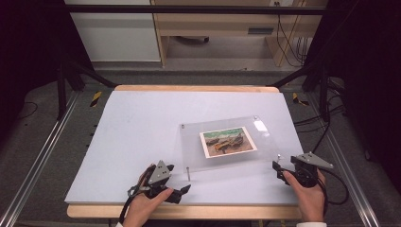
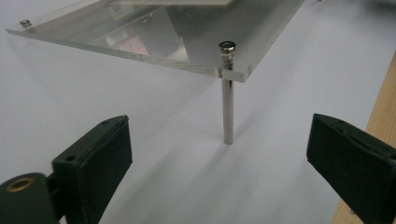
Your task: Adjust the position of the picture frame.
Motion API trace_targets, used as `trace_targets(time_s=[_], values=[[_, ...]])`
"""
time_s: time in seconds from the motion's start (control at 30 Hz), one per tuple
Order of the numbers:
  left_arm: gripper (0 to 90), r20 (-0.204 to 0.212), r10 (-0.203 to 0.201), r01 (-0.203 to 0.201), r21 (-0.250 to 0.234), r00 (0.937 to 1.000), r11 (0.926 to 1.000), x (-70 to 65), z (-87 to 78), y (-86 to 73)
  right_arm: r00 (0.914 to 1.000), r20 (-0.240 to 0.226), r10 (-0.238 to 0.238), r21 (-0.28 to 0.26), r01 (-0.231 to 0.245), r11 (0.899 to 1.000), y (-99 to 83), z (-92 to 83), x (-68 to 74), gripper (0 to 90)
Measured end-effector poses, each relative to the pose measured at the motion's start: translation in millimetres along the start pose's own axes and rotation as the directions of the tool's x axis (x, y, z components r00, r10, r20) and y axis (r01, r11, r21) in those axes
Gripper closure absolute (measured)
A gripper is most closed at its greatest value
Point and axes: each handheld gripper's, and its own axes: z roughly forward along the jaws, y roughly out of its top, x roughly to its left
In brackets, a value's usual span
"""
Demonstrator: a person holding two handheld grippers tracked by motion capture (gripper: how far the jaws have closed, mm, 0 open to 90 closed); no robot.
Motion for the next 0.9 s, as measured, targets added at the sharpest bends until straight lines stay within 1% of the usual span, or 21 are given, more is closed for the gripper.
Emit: trace_targets(time_s=[0.03, 0.1, 0.13, 0.17, 0.23, 0.27, 0.3, 0.33, 0.37, 0.4, 0.43, 0.47, 0.5, 0.53, 0.6, 0.63, 0.8, 0.83, 0.87, 0.9], values=[[9.6, 0.003, -0.008, 0.008, 0.001, 1.0000, 1.0000, -1.0, 1.5, 0.6, 0.9999, 0.001, -0.012, 0.001, 0.012, 1.000, -0.3, 1.4, 0.2, 25.4], [16.0, 0.014, -0.036, 0.035, 0.009, 0.9993, 0.9993, -1.8, 5.0, 1.9, 0.9999, -0.012, -0.012, 0.012, 0.012, 1.000, -0.7, 3.0, 1.5, 28.3], [17.6, 0.013, -0.039, 0.039, 0.011, 0.9991, 0.9992, -2.4, 6.8, 2.4, 0.9997, -0.011, -0.023, 0.013, 0.023, 1.000, -1.0, 4.3, 1.5, 29.4], [22.1, 0.013, -0.039, 0.039, 0.011, 0.9991, 0.9992, -2.4, 6.8, 2.4, 0.9994, -0.017, -0.028, 0.016, 0.029, 0.999, -1.3, 5.2, 1.6, 31.7], [33.0, 0.008, -0.057, 0.057, -0.012, 0.9984, 0.9983, -3.2, 10.6, 3.8, 0.9993, -0.026, -0.028, 0.015, 0.029, 0.999, -1.2, 5.6, 2.6, 34.6], [34.3, 0.007, -0.073, 0.074, -0.020, 0.9973, 0.9971, -3.2, 11.9, 4.4, 0.9992, -0.027, -0.029, 0.013, 0.029, 0.999, -1.2, 6.2, 3.2, 35.8], [40.6, 0.013, -0.088, 0.088, -0.030, 0.9960, 0.9956, -3.3, 13.6, 4.8, 0.9989, -0.031, -0.033, 0.010, 0.034, 0.999, -0.9, 6.4, 3.6, 37.2], [46.9, 0.013, -0.088, 0.088, -0.030, 0.9960, 0.9956, -3.3, 13.6, 4.8, 0.9989, -0.031, -0.033, 0.010, 0.034, 0.999, -0.9, 6.4, 3.6, 37.2], [48.7, 0.008, -0.105, 0.105, -0.039, 0.9944, 0.9937, -4.7, 17.8, 4.7, 0.9987, -0.035, -0.036, 0.002, 0.037, 0.999, -0.3, 6.1, 5.0, 40.6], [52.7, 0.004, -0.109, 0.109, -0.043, 0.9941, 0.9931, -6.0, 19.7, 4.3, 0.9983, -0.039, -0.043, -0.001, 0.043, 0.999, -0.3, 6.2, 5.7, 42.4], [56.9, -0.010, -0.113, 0.112, -0.052, 0.9936, 0.9924, -7.1, 21.2, 3.8, 0.9982, -0.041, -0.045, -0.001, 0.045, 0.999, -0.1, 6.0, 7.1, 44.4], [58.4, -0.010, -0.113, 0.112, -0.052, 0.9936, 0.9924, -7.1, 21.2, 3.8, 0.9978, -0.040, -0.052, -0.007, 0.052, 0.999, 0.1, 6.5, 7.7, 46.2], [60.8, -0.035, -0.127, 0.125, -0.068, 0.9913, 0.9899, -8.2, 23.0, 2.2, 0.9975, -0.047, -0.052, -0.009, 0.052, 0.999, 0.6, 6.5, 8.6, 47.7], [63.1, -0.035, -0.127, 0.125, -0.068, 0.9913, 0.9899, -8.2, 23.0, 2.2, 0.9974, -0.046, -0.055, -0.012, 0.055, 0.998, 1.0, 6.9, 9.0, 48.4], [65.7, -0.055, -0.146, 0.141, -0.085, 0.9878, 0.9863, -7.9, 22.9, -0.8, 0.9974, -0.045, -0.057, -0.016, 0.056, 0.998, 1.2, 7.4, 9.0, 50.3], [66.4, -0.057, -0.152, 0.147, -0.092, 0.9867, 0.9849, -8.0, 22.6, -1.1, 0.9974, -0.044, -0.058, -0.014, 0.057, 0.998, 1.0, 7.3, 8.6, 51.1], [70.6, -0.063, -0.147, 0.139, -0.113, 0.9871, 0.9838, -8.6, 20.2, -0.5, 0.9977, -0.048, -0.048, -0.018, 0.047, 0.999, 1.0, 7.0, 5.3, 55.7], [71.4, -0.064, -0.151, 0.142, -0.120, 0.9866, 0.9825, -8.5, 20.2, -0.4, 0.9976, -0.047, -0.051, -0.019, 0.051, 0.999, 1.4, 7.8, 5.0, 56.8], [71.7, -0.064, -0.151, 0.142, -0.120, 0.9866, 0.9825, -8.5, 20.2, -0.4, 0.9976, -0.047, -0.051, -0.019, 0.051, 0.999, 1.4, 7.8, 5.0, 56.8], [73.1, -0.056, -0.155, 0.147, -0.123, 0.9864, 0.9814, -9.1, 21.1, -0.5, 0.9973, -0.047, -0.056, -0.024, 0.055, 0.998, 2.2, 8.8, 4.5, 59.0]])
